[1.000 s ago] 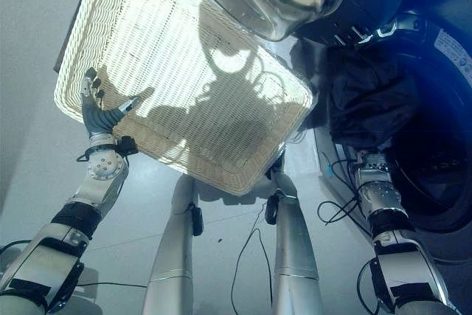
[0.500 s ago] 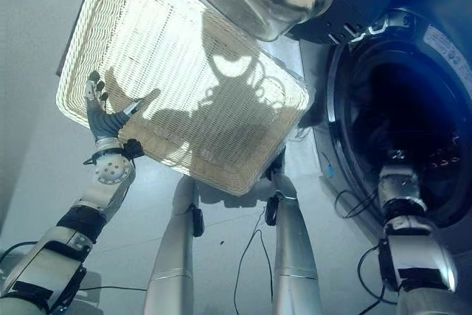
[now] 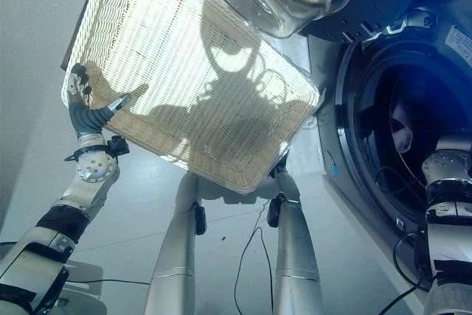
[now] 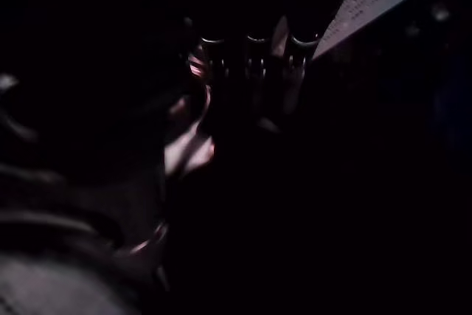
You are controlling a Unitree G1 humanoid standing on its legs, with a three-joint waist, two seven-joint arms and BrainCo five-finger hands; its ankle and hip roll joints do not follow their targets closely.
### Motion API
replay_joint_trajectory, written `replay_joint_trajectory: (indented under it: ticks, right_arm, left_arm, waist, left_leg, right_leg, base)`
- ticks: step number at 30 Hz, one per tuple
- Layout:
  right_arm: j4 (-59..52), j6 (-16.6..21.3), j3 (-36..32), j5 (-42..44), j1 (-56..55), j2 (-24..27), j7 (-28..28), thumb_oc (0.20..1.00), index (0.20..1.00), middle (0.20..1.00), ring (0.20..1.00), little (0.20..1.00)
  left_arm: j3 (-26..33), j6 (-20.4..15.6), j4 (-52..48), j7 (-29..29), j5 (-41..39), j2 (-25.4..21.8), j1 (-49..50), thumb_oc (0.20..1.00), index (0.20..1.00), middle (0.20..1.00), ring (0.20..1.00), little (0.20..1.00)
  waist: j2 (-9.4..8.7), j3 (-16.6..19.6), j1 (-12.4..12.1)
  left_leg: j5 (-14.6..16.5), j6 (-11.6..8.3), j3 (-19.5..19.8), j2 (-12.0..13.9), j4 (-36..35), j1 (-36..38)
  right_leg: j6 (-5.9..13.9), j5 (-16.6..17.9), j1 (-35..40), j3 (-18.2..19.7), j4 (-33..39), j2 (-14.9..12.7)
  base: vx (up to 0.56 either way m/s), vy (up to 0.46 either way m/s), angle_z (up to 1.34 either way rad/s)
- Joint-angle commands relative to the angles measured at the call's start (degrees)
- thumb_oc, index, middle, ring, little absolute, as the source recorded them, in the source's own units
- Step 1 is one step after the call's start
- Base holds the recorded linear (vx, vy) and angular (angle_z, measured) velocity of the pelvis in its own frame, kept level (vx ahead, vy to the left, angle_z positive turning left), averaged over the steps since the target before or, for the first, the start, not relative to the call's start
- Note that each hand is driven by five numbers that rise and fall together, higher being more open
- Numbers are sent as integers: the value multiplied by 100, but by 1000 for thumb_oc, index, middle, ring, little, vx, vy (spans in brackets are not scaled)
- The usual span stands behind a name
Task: Put the clothes into the washing machine.
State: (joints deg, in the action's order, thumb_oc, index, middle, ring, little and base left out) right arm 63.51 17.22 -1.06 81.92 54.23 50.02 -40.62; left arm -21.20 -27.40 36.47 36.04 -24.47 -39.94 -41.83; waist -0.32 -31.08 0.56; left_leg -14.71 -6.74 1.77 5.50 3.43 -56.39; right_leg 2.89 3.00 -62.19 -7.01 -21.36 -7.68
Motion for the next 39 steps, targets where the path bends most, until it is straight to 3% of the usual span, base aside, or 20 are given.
replay_joint_trajectory:
  ticks: [1, 2, 5, 8, 12, 20, 25, 29, 31, 32, 35, 36, 39]
  right_arm:
    - [245, -551, 260, -827, -231, 1036, 279, 1000, 1000, 1000, 1000, 1000]
    - [352, -921, 403, -1811, -271, 917, 287, 1000, 1000, 1000, 1000, 1000]
    - [272, -1309, 788, -3506, -298, 626, 201, 1000, 1000, 1000, 1000, 1000]
    - [102, -1421, 1030, -4269, -382, 422, 345, 1000, 1000, 1000, 1000, 1000]
    - [-379, -1247, 1385, -5728, -885, -179, 397, 1000, 1000, 1000, 1000, 1000]
    - [-1287, -1195, 1634, -7261, -2156, -971, 438, 1000, 1000, 1000, 1000, 1000]
    - [-1277, -1160, 1856, -8194, -3042, -1501, 568, 1000, 1000, 1000, 1000, 1000]
    - [-1074, -971, 1891, -8399, -3479, -1650, 896, 1000, 1000, 1000, 1000, 1000]
    - [-819, -813, 1951, -8675, -3979, -1914, 1164, 1000, 1000, 1000, 1000, 1000]
    - [-810, -801, 1953, -8685, -3999, -1924, 1187, 1000, 1000, 1000, 1000, 1000]
    - [-561, -690, 2054, -8976, -4527, -2273, 1638, 1000, 1000, 1000, 1000, 1000]
    - [-562, -691, 2054, -8977, -4530, -2273, 1639, 1000, 1000, 1000, 1000, 1000]
    - [-149, -612, 2130, -9069, -4875, -2564, 2334, 1000, 1000, 1000, 1000, 1000]
  left_arm:
    - [197, -26, 5, -90, -18, 72, -177, 1000, 1000, 1000, 1000, 1000]
    - [139, -7, 10, -92, 6, 135, -135, 1000, 1000, 1000, 1000, 1000]
    - [72, 77, -1, -123, 69, 239, -120, 1000, 1000, 1000, 1000, 1000]
    - [53, 164, 17, -166, 87, 312, -50, 1000, 1000, 1000, 1000, 1000]
    - [70, 342, 169, -335, 203, 552, 267, 1000, 1000, 1000, 1000, 1000]
    - [319, 536, 527, -834, 581, 1015, 1347, 1000, 1000, 1000, 1000, 1000]
    - [455, 485, 1202, -1576, 734, 1212, 2186, 1000, 1000, 1000, 1000, 1000]
    - [579, 386, 1616, -1983, 754, 1287, 2601, 1000, 1000, 1000, 1000, 1000]
    - [680, 365, 1949, -2328, 747, 1436, 3046, 1000, 1000, 1000, 1000, 1000]
    - [686, 372, 1958, -2346, 748, 1441, 3068, 1000, 1000, 1000, 1000, 1000]
    - [818, 544, 2362, -2765, 988, 1520, 3494, 1000, 1000, 1000, 1000, 1000]
    - [818, 545, 2361, -2765, 988, 1520, 3497, 1000, 1000, 1000, 1000, 1000]
    - [964, 810, 2712, -3192, 1158, 1630, 3864, 1000, 1000, 1000, 1000, 1000]
  waist:
    - [-173, 129, 93]
    - [-126, 129, 65]
    - [-65, 129, 24]
    - [-32, 129, 6]
    - [-3, 129, 2]
    - [-14, 129, -40]
    - [27, 129, -152]
    - [71, 129, -185]
    - [87, 398, -206]
    - [87, 412, -206]
    - [46, 1003, -208]
    - [46, 1003, -208]
    - [17, 1606, -232]
  left_leg:
    - [589, -115, -43, -190, 644, -101]
    - [675, -112, -26, -203, 699, -46]
    - [706, -75, -10, -261, 771, -41]
    - [729, -38, -11, -297, 818, -2]
    - [775, 32, -99, -330, 802, 304]
    - [875, 102, -330, -302, 524, 1579]
    - [997, 123, -398, -304, 211, 3048]
    - [1001, 102, -481, -270, -19, 3840]
    - [1017, 48, -555, -228, -248, 4506]
    - [1017, 45, -558, -226, -262, 4534]
    - [1051, 17, -624, -190, -422, 5025]
    - [1051, 16, -624, -190, -424, 5029]
    - [1143, 39, -655, -183, -448, 5414]
  right_leg:
    - [704, 1136, 471, -151, 1329, 30]
    - [719, 1079, 524, -164, 1286, 22]
    - [710, 1070, 536, -176, 1250, 5]
    - [688, 1054, 563, -167, 1216, 8]
    - [668, 1000, 828, -169, 1190, -16]
    - [690, 852, 1967, -194, 1291, -123]
    - [717, 623, 3353, -179, 1447, -182]
    - [716, 561, 4169, -237, 1663, -207]
    - [707, 524, 4897, -269, 1949, -221]
    - [707, 524, 4927, -271, 1967, -220]
    - [703, 452, 5485, -301, 2178, -216]
    - [703, 452, 5489, -302, 2180, -216]
    - [689, 368, 5923, -339, 2286, -222]
  base:
    - [49, -33, 3]
    - [24, -12, 4]
    - [13, 13, 4]
    - [2, 39, 6]
    - [-18, 76, 4]
    - [-46, 63, 1]
    - [-9, 73, -4]
    - [24, 53, 1]
    - [120, 54, 5]
    - [130, 17, 7]
    - [127, -12, 10]
    - [151, -27, 3]
    - [194, -15, 2]
